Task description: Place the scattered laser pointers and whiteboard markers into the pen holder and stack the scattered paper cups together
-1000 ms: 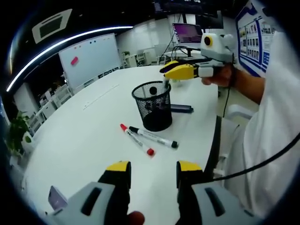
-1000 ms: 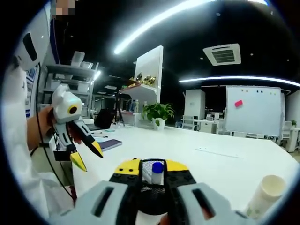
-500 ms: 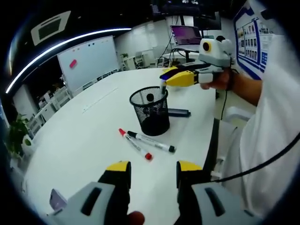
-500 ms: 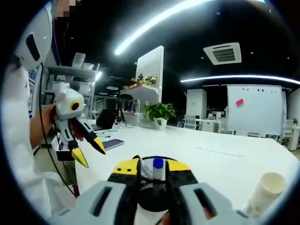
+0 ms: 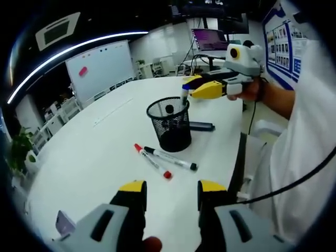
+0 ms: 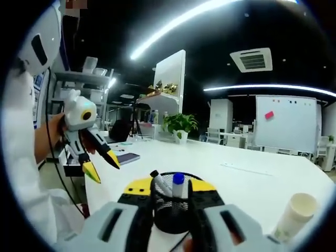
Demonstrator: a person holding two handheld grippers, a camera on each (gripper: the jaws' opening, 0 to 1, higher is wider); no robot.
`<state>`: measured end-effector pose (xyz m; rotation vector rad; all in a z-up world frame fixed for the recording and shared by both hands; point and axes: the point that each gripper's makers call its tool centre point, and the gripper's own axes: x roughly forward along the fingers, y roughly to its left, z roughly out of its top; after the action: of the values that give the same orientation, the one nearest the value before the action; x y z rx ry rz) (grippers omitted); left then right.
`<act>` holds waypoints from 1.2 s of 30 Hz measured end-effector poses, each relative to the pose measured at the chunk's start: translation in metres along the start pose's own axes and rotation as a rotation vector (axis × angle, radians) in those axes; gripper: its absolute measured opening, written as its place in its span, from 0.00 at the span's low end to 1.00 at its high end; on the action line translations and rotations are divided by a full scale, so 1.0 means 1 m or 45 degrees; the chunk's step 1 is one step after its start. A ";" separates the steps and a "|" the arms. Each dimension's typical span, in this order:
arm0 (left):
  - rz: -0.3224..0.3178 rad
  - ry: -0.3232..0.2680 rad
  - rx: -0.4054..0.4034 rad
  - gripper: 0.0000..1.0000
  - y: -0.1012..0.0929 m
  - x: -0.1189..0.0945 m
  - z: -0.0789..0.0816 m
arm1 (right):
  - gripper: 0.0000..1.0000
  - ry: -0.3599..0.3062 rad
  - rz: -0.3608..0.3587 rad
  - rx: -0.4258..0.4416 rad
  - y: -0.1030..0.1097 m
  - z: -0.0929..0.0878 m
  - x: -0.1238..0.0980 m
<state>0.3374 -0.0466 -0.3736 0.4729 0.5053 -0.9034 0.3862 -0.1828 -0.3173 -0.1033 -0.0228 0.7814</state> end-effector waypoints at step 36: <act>-0.021 0.005 -0.015 0.40 -0.002 0.014 -0.005 | 0.26 0.065 -0.051 -0.027 -0.013 -0.014 -0.013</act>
<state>0.3422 -0.0536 -0.3860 0.4601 0.5187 -0.9149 0.3873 -0.2022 -0.3294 -0.1424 0.0152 0.7383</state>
